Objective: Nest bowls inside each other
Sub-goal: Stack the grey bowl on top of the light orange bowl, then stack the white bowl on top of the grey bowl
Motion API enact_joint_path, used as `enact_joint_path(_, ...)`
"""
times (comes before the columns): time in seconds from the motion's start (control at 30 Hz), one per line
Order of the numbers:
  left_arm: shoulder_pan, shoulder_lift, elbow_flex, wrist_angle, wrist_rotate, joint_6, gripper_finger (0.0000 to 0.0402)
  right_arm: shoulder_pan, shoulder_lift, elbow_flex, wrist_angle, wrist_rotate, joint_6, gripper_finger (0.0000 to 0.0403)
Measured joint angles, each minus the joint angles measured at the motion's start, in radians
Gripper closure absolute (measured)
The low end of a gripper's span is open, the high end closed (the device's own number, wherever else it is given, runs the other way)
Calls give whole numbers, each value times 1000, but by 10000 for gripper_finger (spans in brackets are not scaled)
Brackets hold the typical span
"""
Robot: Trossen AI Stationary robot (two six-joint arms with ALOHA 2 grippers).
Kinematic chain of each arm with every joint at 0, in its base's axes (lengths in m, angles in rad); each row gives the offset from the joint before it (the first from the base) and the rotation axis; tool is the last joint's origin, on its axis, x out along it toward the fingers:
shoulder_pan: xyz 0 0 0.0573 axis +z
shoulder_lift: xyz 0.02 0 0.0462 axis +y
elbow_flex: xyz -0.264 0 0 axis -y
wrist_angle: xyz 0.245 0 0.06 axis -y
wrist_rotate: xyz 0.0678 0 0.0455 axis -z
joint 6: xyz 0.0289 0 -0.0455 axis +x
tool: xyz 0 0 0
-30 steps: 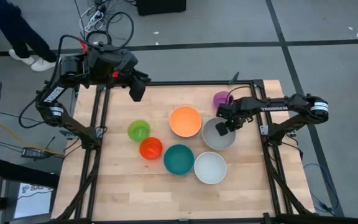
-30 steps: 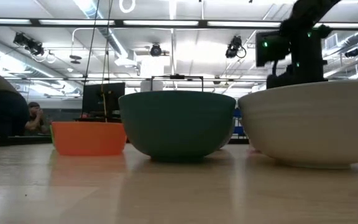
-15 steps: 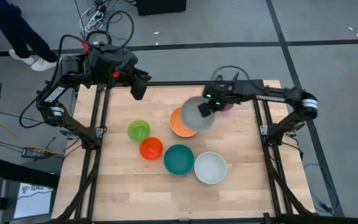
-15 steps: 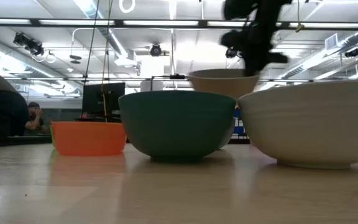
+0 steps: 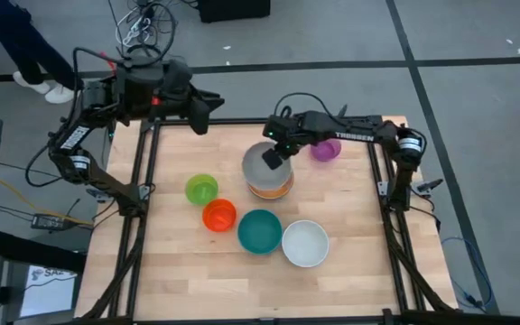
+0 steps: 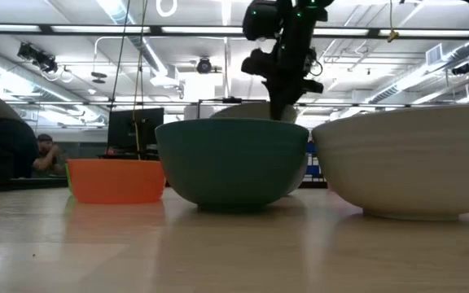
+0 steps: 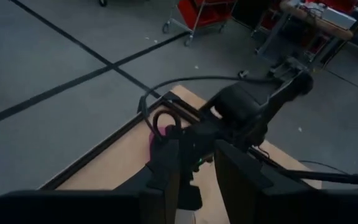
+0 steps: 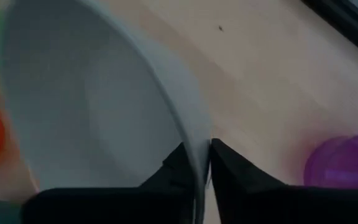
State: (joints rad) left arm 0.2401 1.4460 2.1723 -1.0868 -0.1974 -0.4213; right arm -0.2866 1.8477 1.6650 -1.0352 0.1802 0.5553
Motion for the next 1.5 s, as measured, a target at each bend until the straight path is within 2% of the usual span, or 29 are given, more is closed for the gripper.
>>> enact_joint_path(0.23, 0, -1, 0, -14, 0, 25, 294, -17, -13, 31, -95, -7, 16, 297)
enact_joint_path(0.43, 0, -1, 0, -24, -6, 43, 294, -13, -35, 31, -116, 4, 28, 271)
enact_joint_path(0.5, 0, -1, -1, -36, -13, 47, 294, -2, -63, 31, -120, 51, 37, 271)
enact_joint_path(0.6, 0, -1, -1, -44, -16, 52, 294, 12, -108, 31, -122, 181, 45, 273)
enact_joint_path(0.7, 0, -1, -1, -44, -19, 56, 294, 14, -134, 31, -160, 205, 44, 275)
enact_joint_path(0.9, 0, -1, -1, -121, -27, 56, 294, 77, -200, 22, -381, 142, 132, 274)
enact_joint_path(1.13, 0, -1, -2, -383, -63, 68, 294, 219, -345, -98, -379, -100, 345, 279)
enact_joint_path(1.33, 0, -1, -2, -439, -48, 129, 294, 393, -391, -232, -302, -200, 463, 279)
enact_joint_path(1.5, 0, -1, -2, -434, -45, 134, 294, 505, -383, -317, -232, -224, 560, 280)
